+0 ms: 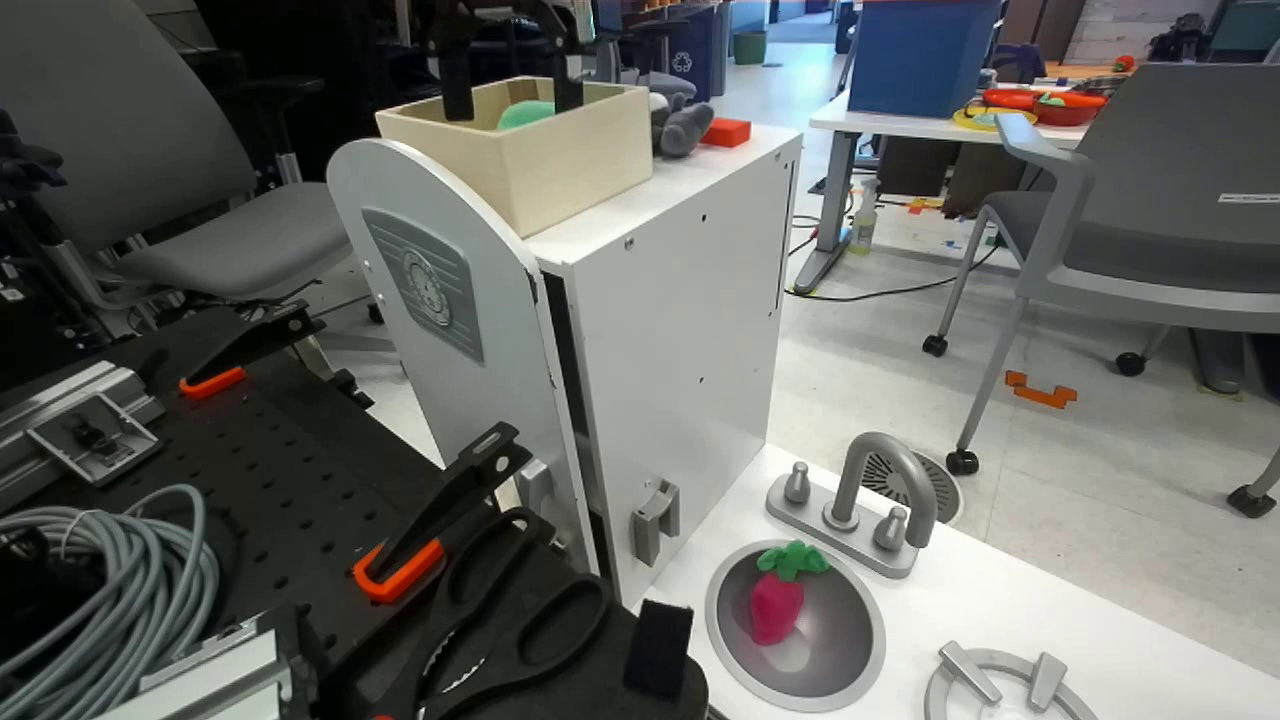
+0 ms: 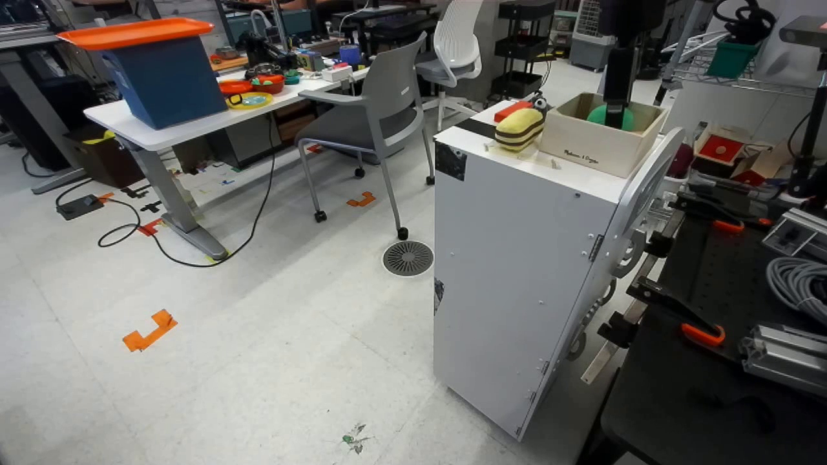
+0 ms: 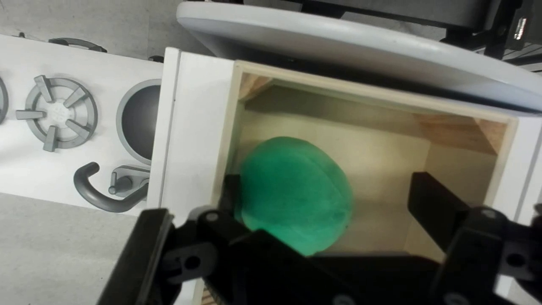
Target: Remove the green object from the box
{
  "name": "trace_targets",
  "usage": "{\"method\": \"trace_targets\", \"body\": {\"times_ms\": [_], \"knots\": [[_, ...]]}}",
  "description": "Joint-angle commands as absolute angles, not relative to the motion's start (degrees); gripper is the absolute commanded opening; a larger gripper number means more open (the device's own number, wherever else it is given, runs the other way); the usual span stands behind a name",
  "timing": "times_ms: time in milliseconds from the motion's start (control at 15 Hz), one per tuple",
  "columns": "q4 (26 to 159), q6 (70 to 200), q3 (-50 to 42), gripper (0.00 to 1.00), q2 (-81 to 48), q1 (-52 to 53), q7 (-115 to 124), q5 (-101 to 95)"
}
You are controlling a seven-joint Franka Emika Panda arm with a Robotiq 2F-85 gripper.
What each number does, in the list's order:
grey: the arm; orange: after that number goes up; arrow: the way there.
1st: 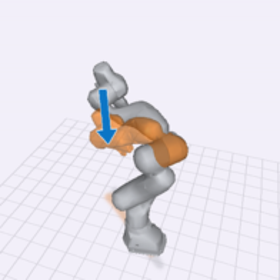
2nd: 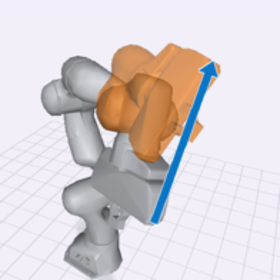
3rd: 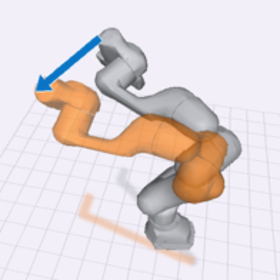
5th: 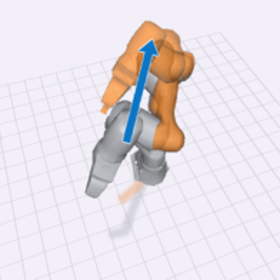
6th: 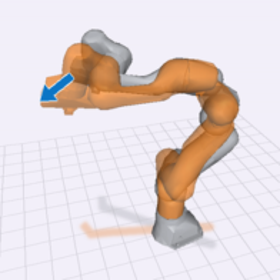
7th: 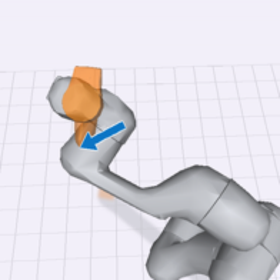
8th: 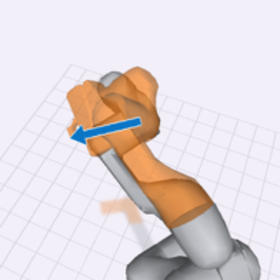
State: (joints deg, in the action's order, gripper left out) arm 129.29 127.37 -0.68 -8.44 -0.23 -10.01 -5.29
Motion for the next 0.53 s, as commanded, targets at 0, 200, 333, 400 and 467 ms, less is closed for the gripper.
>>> {"method": "trace_targets", "body": {"times_ms": [0, 200, 333, 400, 467], "knots": [[127.7, 126.5, -0.8, 1.0, -9.5, -0.8, -10.7, -6.2], [127.5, 126.4, -0.8, 1.0, -9.9, -0.8, -10.7, -6.2], [127.5, 126.6, -0.8, 0.74, -10.1, -0.7, -10.6, -6.6], [127.4, 126.6, -0.8, 0.71, -10.2, -0.7, -10.7, -6.6], [127.3, 126.6, -0.8, 0.67, -10.2, -0.7, -10.7, -6.7]]}}
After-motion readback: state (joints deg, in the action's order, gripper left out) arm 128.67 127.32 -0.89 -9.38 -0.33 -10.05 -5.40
